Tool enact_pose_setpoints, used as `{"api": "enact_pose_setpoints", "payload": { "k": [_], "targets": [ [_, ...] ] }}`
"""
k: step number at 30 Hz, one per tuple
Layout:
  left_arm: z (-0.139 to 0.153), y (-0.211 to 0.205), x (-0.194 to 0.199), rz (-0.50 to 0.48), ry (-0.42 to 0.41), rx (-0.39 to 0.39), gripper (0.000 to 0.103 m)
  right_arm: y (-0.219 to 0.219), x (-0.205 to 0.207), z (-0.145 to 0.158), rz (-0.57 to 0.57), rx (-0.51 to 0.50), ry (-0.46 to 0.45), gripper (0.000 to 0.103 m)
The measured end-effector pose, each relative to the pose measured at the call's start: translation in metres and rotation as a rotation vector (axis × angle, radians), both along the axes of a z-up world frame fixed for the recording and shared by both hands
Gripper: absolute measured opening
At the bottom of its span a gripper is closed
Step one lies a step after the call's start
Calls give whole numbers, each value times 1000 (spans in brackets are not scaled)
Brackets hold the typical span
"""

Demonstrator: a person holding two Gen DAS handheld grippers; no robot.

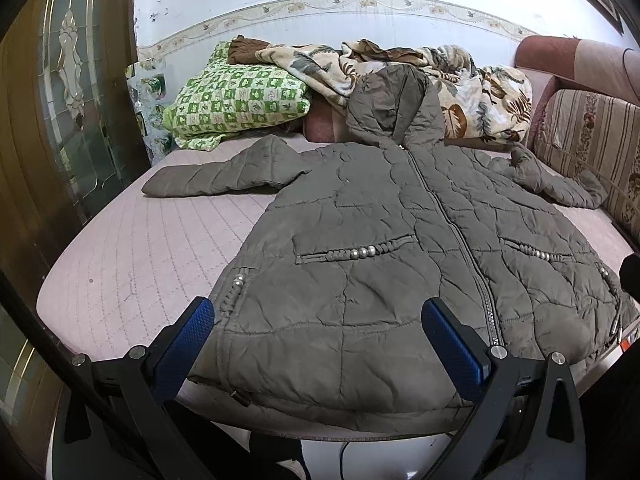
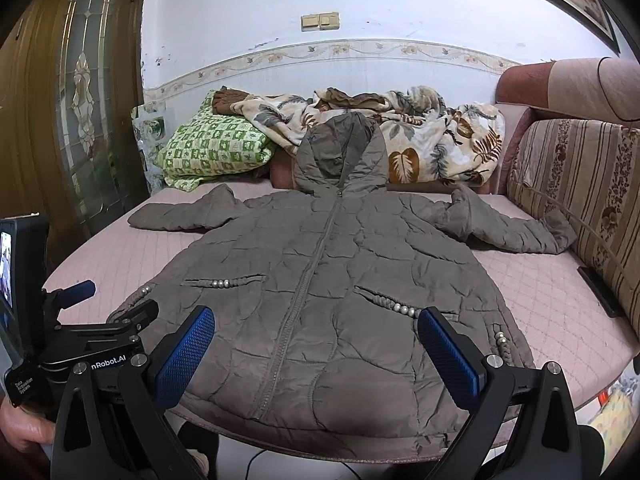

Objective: Fold large clothes

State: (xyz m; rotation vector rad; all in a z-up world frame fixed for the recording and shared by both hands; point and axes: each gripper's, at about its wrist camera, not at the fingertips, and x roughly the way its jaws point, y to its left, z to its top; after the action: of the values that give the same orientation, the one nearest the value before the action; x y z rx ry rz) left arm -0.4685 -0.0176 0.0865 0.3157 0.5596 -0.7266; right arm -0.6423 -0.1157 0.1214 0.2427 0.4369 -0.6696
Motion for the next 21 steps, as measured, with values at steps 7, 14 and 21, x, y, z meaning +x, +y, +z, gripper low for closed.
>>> {"api": "enact_pose_setpoints", "payload": {
  "k": [7,14,21],
  "targets": [
    [-1,-10,-10,-38,-12,20,103,-7,-11,-1,-48,10,-8,103],
    [1,-23,-24,-83,-28,21,103,-16,-27,-3,-98,23,-7,103],
    [6,-39,-42,-133,-51,9,103,-25,-49,-6,-167,39,-16,103]
  ]
}}
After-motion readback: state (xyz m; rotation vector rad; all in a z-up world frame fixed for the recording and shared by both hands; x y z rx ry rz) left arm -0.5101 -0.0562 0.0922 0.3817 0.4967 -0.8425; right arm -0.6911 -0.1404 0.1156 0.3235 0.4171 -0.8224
